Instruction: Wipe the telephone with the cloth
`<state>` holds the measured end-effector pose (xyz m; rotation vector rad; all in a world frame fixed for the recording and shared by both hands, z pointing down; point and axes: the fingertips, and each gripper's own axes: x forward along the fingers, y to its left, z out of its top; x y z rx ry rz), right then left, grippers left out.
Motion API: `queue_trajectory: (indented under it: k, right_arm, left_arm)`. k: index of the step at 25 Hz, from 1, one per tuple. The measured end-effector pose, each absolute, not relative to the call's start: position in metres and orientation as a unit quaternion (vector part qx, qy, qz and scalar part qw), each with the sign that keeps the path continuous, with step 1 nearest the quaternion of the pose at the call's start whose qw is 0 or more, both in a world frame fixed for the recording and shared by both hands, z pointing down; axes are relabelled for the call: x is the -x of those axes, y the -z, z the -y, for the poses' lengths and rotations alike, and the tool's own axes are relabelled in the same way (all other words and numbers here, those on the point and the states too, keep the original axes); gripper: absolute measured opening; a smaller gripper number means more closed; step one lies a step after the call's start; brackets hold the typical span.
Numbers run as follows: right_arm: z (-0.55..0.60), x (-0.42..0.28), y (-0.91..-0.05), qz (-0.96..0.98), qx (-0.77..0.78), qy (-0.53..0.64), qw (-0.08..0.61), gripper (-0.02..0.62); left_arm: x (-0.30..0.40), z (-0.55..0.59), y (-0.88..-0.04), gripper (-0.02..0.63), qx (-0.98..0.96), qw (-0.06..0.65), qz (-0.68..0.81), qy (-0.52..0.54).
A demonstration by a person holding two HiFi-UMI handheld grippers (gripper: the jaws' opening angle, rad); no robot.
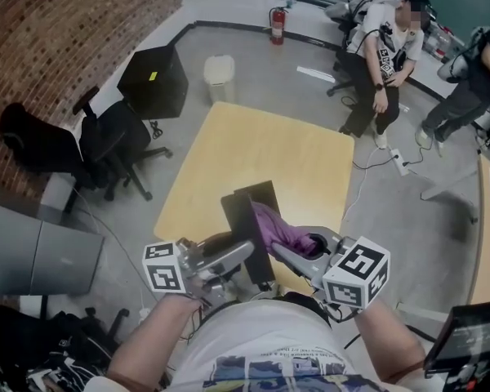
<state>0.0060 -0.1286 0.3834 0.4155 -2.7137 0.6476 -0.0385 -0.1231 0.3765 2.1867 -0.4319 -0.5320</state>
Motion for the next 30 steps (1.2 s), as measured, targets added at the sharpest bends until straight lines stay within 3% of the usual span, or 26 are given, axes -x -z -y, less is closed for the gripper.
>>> queue_trajectory:
  k: [17,30]
  right_arm:
    - [0.090,-0.036,-0.420,0.941,-0.121,-0.219,0.230,0.085]
    - [0.162,-0.004,-0.373,0.952,-0.181,-0.203,0.140,0.086]
  left_arm:
    - [0.046,0.132,-0.366,0.086,-0.868,0.414,0.162,0.220]
    - [0.024,0.114,-0.371,0.086,-0.870,0.430,0.125,0.208]
